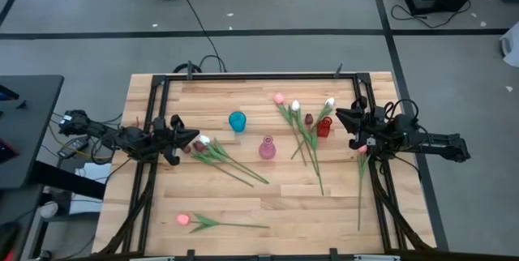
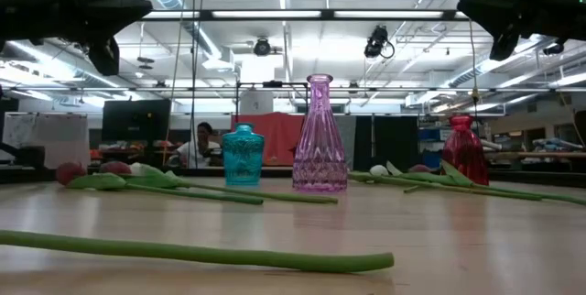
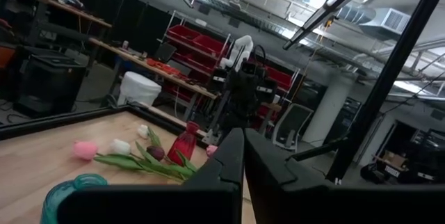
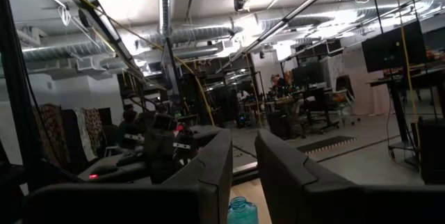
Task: Sort flowers into vase by color
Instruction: Put the right red tulip into the pink vase
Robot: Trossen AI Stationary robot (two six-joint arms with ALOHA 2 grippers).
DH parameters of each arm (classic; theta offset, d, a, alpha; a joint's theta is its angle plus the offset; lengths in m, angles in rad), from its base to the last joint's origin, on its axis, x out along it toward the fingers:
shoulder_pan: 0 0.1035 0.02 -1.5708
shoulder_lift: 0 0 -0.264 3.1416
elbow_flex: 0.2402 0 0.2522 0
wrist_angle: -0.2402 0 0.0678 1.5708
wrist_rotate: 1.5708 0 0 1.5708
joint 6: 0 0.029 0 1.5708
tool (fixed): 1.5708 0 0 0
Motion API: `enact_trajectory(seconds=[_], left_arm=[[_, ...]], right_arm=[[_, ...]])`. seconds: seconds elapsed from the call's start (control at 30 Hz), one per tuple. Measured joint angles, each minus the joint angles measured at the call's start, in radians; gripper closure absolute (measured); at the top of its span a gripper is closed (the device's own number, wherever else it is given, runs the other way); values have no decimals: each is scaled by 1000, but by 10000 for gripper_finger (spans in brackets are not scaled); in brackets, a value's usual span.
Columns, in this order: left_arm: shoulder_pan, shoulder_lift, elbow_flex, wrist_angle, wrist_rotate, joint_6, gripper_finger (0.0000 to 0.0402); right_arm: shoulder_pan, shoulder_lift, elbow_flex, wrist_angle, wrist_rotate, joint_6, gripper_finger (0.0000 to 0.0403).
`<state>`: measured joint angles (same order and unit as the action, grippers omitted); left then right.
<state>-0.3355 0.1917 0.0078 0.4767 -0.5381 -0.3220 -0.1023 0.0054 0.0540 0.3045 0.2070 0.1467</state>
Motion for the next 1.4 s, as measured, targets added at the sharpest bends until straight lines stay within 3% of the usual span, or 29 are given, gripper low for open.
enact_trajectory(seconds=[0.27,0.53,0.8,0.9,1.0,1.1,1.2,1.4], left_arm=[[0,0,0,72,0,50,382],[0,3,0,295,19,146,382],[0,4,1,395,99,296,382],[0,4,21,331,98,289,382],[0,21,79,206,63,260,382],[9,79,173,59,30,243,382],[27,173,280,-68,16,240,382],[49,369,424,-157,13,240,382]], right_arm=[[0,0,0,31,2,19,324],[0,0,0,226,12,248,324],[0,1,0,250,140,104,324],[1,9,0,240,176,96,324],[2,32,0,209,182,194,324],[2,92,32,169,96,296,324],[3,197,154,40,-29,306,326],[32,519,459,-383,-45,324,331]])
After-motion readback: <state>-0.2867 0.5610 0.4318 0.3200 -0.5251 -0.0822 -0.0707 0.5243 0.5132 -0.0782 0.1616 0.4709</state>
